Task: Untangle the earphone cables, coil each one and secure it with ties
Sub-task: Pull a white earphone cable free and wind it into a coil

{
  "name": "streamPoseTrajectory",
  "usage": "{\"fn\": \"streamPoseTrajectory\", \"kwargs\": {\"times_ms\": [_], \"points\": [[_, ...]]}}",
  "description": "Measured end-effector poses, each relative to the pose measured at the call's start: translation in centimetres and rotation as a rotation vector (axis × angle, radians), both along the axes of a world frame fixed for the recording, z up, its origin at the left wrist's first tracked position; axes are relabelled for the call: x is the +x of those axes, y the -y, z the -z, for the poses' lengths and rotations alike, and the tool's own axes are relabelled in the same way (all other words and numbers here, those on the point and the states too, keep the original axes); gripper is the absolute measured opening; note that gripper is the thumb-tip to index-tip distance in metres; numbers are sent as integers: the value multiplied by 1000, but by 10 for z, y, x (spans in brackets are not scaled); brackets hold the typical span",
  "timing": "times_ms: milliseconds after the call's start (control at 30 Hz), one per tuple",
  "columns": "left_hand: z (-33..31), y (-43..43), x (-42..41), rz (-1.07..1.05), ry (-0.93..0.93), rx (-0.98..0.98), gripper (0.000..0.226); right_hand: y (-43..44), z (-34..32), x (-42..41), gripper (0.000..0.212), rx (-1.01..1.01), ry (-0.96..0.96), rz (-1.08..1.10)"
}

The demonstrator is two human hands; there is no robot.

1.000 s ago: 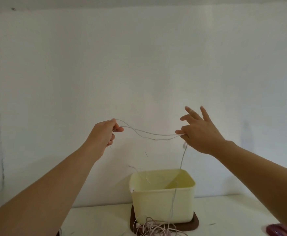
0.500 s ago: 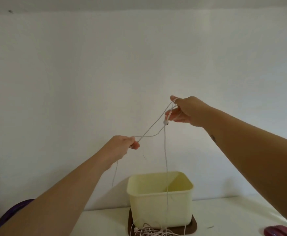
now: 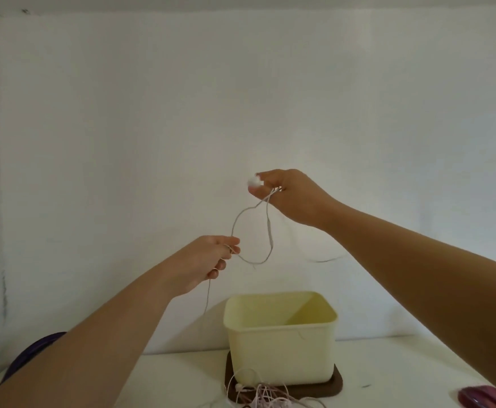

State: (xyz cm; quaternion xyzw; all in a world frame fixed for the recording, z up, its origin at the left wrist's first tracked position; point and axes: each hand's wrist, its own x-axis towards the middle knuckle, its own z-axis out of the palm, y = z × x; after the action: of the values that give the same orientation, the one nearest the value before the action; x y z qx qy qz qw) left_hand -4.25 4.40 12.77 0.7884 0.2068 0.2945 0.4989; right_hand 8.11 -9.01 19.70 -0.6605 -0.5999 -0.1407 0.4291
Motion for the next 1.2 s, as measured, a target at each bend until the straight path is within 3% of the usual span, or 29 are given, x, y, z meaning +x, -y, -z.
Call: {"fn": "streamPoseTrajectory", "kwargs": {"times_ms": [167, 367, 533, 633, 800, 867, 967, 1067, 1200], "points": [[-8, -7, -28, 88, 170, -172, 54, -8, 0, -16, 25, 19, -79, -129], [-25, -15, -62, 90, 326, -215, 41, -29, -13, -47, 35, 84, -35, -219], [-15, -12, -75, -12, 180, -4, 33, -45, -2, -76, 31, 43, -69, -308], [2, -10, -84, -11, 228, -103, 23, -50, 17, -93, 27, -20, -189, -419], [16, -17, -114, 256, 373, -459, 70, -59, 62, -89, 29, -150, -261, -370], [19, -19, -125, 273, 337, -478, 61, -58, 81, -85, 21, -211, -305, -337], [24, -19, -133, 201, 266, -477, 14, -54, 105, -79, 12, -351, -466, -437], [33, -20, -134, 134, 81, -396, 28, -56, 131, -72, 31, -423, -774, -555], [42, -16, -131, 47, -281, -146, 30, -61, 169, -64, 24, -426, -1182, -569]]}}
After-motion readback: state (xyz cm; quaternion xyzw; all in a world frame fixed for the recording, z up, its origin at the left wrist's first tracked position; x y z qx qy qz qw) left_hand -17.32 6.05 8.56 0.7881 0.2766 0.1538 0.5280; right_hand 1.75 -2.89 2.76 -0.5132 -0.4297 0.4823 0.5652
